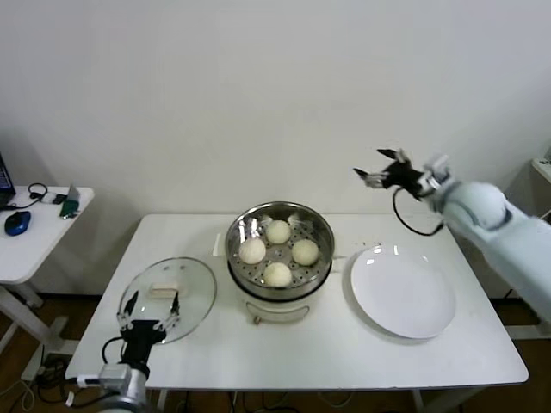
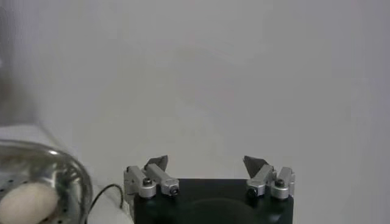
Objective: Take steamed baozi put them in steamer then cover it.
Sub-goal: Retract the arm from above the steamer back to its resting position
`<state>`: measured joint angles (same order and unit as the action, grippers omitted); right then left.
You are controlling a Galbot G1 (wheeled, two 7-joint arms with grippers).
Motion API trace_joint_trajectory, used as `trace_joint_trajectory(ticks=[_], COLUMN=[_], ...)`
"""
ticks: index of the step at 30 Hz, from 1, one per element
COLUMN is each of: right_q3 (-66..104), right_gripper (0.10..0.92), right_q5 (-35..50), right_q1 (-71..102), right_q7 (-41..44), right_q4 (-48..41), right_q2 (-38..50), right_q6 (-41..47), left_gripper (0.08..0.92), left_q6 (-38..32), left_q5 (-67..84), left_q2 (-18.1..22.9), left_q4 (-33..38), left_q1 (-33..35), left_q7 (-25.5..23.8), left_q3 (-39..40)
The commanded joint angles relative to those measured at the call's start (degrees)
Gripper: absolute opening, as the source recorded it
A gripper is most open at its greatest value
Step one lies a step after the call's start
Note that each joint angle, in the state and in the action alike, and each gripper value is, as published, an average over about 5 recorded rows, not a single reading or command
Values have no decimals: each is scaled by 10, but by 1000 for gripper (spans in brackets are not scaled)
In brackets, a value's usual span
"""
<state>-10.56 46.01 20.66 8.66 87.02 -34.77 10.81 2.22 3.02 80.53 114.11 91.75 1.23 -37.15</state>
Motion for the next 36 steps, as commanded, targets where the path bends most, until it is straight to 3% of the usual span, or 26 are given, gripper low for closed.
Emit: trace_joint_trajectory(ticks=[1, 13, 19, 26, 36], right_q3=[554, 565, 517, 498, 496], right_gripper=[823, 823, 823, 823, 823], right_q5=[-30, -111, -134, -165, -168], right_q1=[576, 754, 771, 776, 769], right_q7=[-47, 7, 16, 8, -20], right_q4=[75, 92, 89, 115, 160], right_q2=[-69, -258, -299, -324, -330], right_q6=[-90, -300, -389, -400, -366], left_gripper=[823, 823, 823, 823, 823], left_q6=[-38, -76, -89, -113, -77], left_q5=[-54, -206, -355, -640, -813], left_q2=[-10, -47, -72, -71, -42], left_q4=[-15, -11, -12, -70, -193], left_q1=[-2, 14, 11, 3, -42], left_q7=[-14, 42, 137, 237, 236], left_q3=[-2, -10, -17, -13, 6])
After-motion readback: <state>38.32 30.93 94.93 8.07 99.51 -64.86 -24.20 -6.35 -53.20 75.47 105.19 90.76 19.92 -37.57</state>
